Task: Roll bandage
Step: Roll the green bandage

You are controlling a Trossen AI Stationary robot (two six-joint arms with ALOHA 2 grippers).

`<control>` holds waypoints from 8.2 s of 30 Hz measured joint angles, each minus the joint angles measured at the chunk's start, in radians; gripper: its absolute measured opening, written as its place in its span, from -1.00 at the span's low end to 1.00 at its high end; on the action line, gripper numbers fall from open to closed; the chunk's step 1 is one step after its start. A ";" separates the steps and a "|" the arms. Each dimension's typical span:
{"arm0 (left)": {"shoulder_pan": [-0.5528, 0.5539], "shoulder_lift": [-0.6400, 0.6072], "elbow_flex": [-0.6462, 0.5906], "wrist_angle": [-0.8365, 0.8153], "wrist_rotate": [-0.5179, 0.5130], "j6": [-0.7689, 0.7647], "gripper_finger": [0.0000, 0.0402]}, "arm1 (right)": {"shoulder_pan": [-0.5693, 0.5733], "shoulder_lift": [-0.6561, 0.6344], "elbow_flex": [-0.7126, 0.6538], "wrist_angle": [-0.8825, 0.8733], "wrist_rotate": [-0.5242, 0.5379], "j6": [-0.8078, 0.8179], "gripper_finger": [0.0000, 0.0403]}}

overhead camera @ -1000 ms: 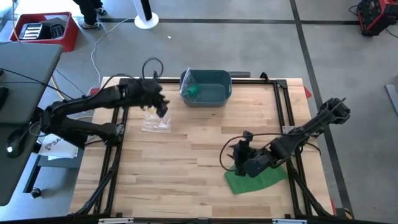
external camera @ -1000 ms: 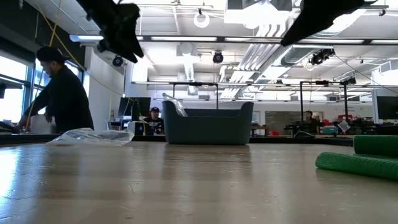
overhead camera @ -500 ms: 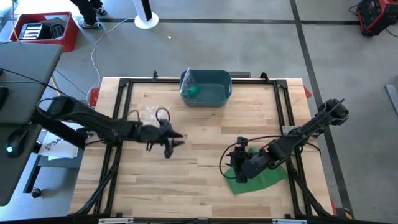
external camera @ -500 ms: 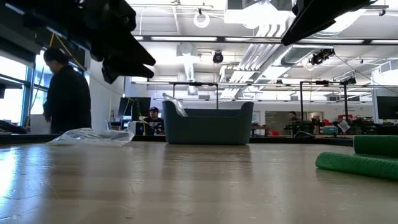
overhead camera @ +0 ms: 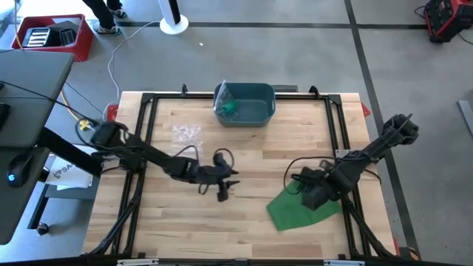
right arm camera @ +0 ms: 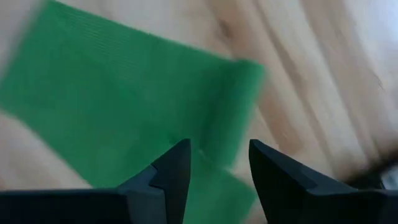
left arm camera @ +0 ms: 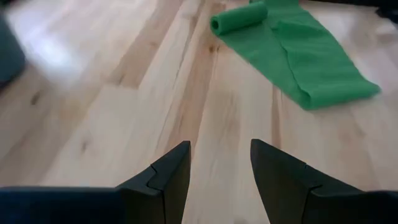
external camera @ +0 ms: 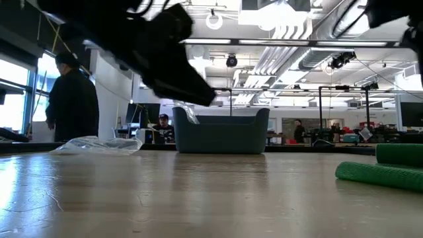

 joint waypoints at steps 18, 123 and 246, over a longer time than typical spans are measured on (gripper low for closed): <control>0.011 0.161 0.178 -0.013 0.097 0.133 -0.20 | 0.014 -0.248 -0.451 0.437 0.051 0.186 -0.24; -0.007 0.057 0.177 -0.010 0.081 0.244 -0.20 | -0.044 0.071 -0.105 0.527 0.156 -0.413 -0.58; -0.060 -0.025 0.054 -0.271 0.281 0.288 -0.95 | -0.571 0.194 -0.340 1.223 -0.061 -0.965 -0.02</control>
